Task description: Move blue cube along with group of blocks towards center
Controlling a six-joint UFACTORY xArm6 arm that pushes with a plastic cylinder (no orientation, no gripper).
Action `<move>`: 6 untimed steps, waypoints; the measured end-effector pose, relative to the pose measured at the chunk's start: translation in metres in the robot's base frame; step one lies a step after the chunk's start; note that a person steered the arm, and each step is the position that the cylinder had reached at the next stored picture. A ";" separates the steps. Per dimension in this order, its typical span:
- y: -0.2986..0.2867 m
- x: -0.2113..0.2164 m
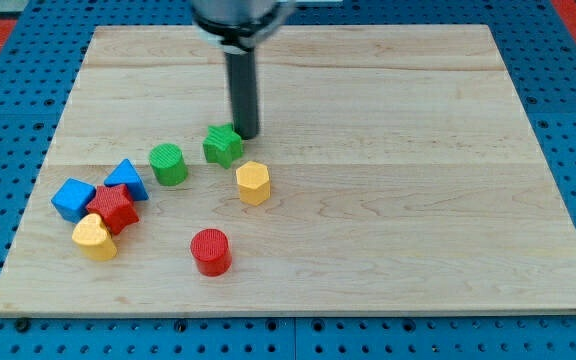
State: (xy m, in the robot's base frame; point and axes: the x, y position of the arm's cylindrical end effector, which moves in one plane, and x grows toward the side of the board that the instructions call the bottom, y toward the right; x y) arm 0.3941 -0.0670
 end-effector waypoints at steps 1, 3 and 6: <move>0.000 -0.016; -0.132 0.013; -0.210 0.129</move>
